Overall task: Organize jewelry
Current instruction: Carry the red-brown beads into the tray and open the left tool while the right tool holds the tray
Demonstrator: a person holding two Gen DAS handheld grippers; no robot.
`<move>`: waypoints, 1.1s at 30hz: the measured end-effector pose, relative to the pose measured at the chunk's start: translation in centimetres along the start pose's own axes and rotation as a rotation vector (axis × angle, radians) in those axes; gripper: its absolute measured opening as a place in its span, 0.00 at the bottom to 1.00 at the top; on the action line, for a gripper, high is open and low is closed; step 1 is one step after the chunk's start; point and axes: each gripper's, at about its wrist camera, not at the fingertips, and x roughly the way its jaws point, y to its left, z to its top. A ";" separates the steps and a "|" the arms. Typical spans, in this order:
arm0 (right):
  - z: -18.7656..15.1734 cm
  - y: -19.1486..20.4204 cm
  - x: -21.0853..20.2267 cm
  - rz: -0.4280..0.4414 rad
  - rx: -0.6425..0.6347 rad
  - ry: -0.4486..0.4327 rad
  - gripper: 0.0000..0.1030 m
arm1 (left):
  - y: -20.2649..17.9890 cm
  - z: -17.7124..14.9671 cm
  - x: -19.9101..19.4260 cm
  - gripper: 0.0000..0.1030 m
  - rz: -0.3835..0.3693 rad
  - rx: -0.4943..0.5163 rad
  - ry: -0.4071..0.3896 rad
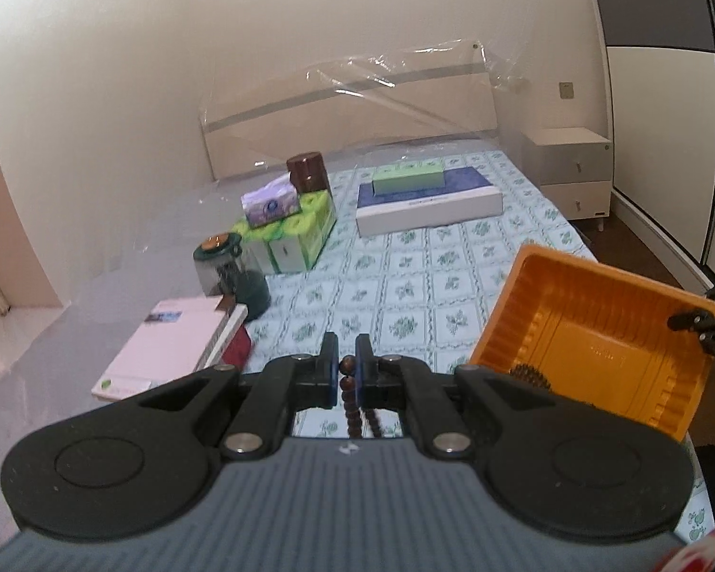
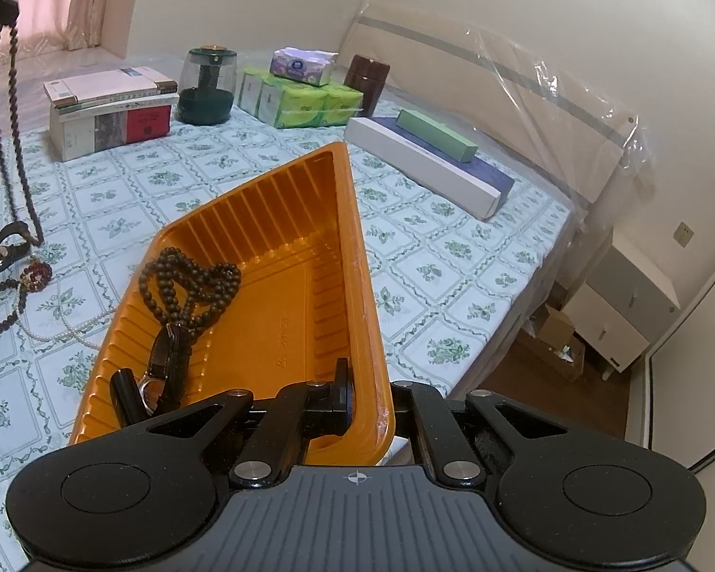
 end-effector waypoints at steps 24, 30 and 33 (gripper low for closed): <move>0.2 0.1 -0.1 0.001 -0.001 -0.002 0.05 | -9.0 6.4 1.3 0.06 -0.283 0.083 -0.065; 0.2 0.0 -0.1 0.003 0.000 -0.004 0.05 | -11.9 8.0 2.8 0.06 -0.351 0.092 -0.073; 0.2 0.0 -0.1 0.003 0.001 -0.004 0.05 | -12.8 8.5 3.5 0.06 -0.377 0.086 -0.071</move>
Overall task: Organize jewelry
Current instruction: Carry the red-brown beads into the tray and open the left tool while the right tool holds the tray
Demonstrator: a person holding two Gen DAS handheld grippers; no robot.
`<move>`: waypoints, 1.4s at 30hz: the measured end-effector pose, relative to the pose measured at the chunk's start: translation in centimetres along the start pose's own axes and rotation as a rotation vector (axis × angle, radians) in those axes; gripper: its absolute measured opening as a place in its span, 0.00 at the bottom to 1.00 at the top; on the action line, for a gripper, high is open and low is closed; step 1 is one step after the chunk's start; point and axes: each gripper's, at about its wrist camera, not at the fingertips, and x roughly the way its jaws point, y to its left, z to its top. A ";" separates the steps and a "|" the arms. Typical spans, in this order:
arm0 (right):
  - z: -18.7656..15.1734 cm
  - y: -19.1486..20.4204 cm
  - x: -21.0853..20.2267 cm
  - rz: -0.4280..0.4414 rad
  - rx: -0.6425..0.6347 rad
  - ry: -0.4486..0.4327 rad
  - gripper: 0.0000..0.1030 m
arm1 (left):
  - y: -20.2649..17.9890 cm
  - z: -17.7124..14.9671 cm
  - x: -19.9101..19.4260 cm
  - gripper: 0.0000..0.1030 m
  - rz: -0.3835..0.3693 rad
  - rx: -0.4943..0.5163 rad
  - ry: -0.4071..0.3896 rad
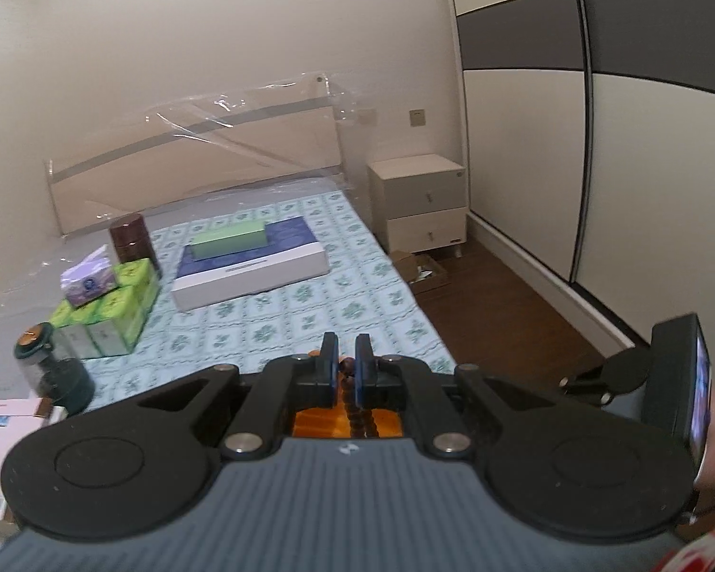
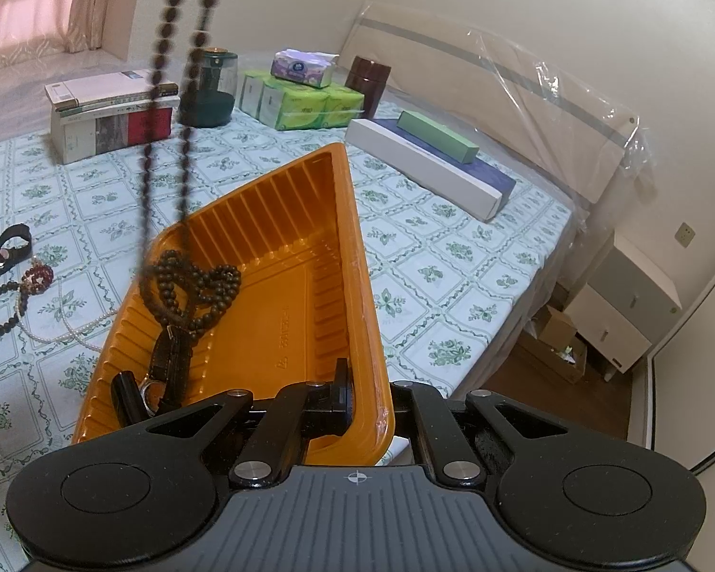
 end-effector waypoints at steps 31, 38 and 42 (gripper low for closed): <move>-0.2 -0.3 0.2 0.002 0.007 0.002 0.05 | 1.5 -4.6 10.1 0.08 -0.031 -0.083 0.252; -0.3 -0.4 0.3 0.003 0.009 0.003 0.05 | 2.3 -4.4 8.9 0.18 -0.004 -0.090 0.227; -0.4 -0.5 0.4 0.004 0.010 0.002 0.05 | 3.7 -5.1 7.1 0.20 0.039 -0.115 0.209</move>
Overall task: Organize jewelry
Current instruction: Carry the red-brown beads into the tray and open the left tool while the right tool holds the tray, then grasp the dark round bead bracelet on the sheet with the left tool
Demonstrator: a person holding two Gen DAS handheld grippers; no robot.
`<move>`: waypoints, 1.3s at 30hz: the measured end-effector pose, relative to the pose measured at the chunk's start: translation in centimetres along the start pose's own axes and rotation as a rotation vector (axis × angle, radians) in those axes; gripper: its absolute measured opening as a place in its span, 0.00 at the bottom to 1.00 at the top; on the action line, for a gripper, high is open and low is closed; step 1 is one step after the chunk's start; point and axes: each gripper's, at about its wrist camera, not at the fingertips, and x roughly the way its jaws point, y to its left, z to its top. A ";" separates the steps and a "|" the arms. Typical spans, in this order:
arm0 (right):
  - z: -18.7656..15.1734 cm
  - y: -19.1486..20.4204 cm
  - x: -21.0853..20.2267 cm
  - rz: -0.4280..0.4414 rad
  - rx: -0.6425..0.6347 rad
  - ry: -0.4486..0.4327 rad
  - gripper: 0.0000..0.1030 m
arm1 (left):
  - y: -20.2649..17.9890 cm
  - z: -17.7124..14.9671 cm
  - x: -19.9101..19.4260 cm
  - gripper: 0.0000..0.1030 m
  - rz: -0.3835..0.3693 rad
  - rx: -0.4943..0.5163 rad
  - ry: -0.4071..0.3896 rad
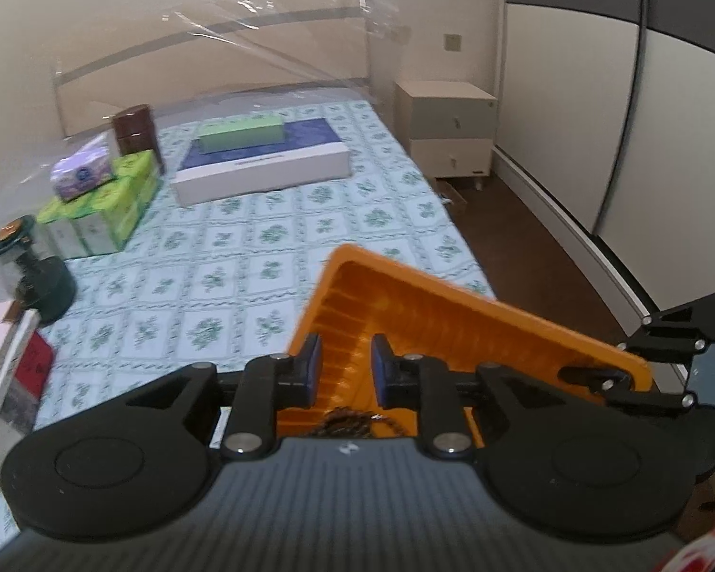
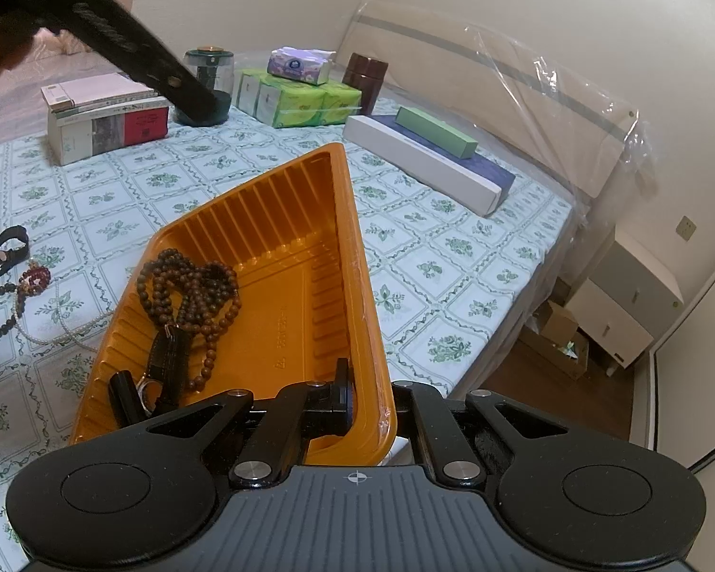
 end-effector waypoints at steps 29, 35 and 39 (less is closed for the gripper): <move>0.5 -0.1 0.6 0.023 -0.035 0.078 0.05 | 6.7 -19.7 -5.2 0.27 0.282 -0.328 0.124; 0.9 -0.4 1.2 0.040 -0.051 0.130 0.05 | 6.3 -20.9 -4.9 0.28 0.295 -0.325 0.141; 1.1 -0.4 1.7 0.045 -0.068 0.171 0.05 | 6.1 -21.9 -4.9 0.29 0.307 -0.325 0.147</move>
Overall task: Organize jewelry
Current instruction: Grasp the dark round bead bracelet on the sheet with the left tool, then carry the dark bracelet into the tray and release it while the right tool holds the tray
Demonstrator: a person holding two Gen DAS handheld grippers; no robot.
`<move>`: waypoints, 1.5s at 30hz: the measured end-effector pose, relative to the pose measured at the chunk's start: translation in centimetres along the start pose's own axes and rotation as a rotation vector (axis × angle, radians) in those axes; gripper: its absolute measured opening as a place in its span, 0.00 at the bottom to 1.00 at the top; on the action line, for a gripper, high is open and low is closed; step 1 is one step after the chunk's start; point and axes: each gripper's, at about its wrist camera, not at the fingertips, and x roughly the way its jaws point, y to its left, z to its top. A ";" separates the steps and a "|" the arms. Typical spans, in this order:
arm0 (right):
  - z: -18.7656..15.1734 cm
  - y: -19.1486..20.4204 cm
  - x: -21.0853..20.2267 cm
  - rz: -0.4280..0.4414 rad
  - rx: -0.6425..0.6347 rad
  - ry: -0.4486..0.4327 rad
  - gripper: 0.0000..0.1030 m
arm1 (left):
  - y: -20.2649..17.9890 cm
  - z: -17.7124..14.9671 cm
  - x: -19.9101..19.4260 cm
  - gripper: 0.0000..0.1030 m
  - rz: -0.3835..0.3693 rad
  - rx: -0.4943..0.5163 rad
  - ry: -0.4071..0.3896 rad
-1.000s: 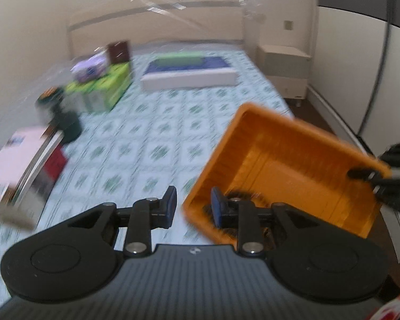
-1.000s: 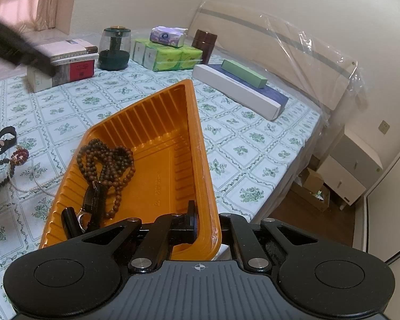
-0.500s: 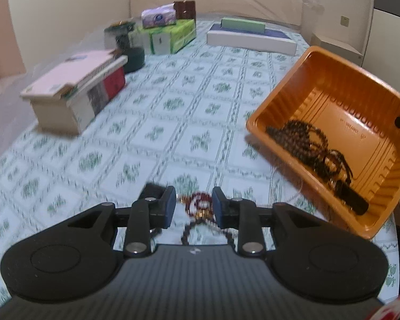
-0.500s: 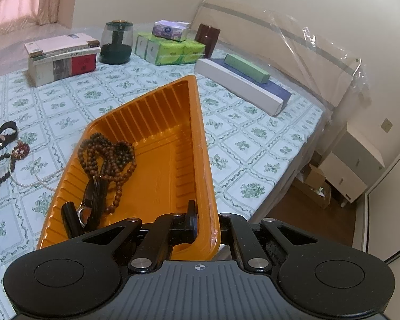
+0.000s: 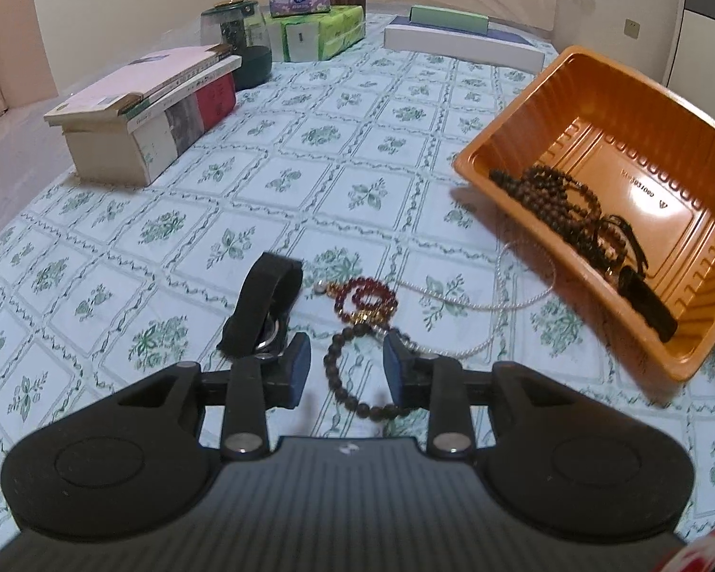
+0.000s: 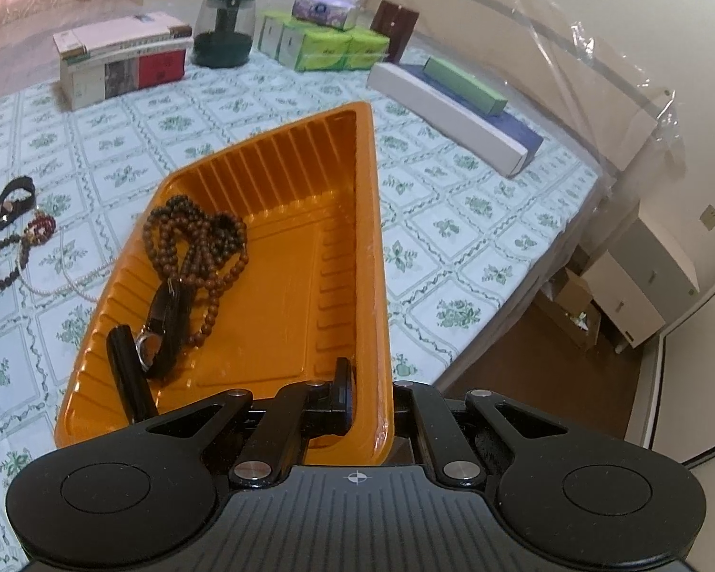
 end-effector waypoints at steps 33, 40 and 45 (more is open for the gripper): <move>0.9 0.0 1.8 0.024 -0.096 0.135 0.05 | 0.2 -1.6 2.5 0.06 0.023 0.049 0.074; 0.8 0.0 2.4 0.030 -0.103 0.152 0.05 | 1.5 0.1 -0.3 0.06 0.063 0.064 0.015; 0.9 0.0 2.3 0.029 -0.105 0.151 0.05 | 0.7 2.7 -2.7 0.06 0.038 0.086 -0.059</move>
